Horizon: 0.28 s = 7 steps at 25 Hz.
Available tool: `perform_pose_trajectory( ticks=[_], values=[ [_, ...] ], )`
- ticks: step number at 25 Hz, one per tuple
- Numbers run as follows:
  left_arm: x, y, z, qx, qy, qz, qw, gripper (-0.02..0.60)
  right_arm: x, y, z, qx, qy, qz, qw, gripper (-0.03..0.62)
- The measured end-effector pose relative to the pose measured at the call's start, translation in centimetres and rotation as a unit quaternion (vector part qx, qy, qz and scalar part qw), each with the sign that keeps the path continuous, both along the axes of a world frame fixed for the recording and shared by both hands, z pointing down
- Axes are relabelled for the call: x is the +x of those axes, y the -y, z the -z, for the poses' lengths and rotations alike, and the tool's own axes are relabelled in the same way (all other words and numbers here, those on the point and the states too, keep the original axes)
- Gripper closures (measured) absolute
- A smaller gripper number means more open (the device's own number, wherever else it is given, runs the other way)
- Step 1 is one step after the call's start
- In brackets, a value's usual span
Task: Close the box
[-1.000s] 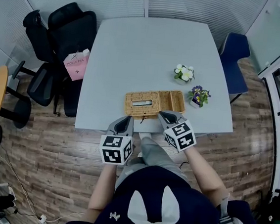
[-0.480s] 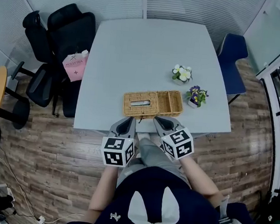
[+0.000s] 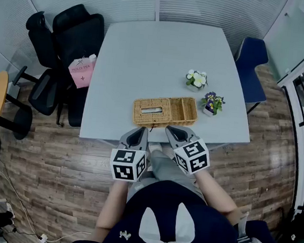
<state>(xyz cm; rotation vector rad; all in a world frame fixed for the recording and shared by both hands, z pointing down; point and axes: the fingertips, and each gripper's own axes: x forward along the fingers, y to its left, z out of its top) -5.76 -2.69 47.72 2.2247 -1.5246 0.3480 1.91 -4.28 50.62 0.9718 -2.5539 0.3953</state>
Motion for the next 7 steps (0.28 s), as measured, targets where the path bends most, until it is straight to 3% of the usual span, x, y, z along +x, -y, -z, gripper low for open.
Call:
perform_pose_trajectory(
  ticks=[7],
  values=[
    [0.23,-1.01,0.27,0.002,0.0,-0.001,1.0,0.558,0.27,-0.84,0.52,0.003,0.004,-0.002,1.0,0.592]
  ],
)
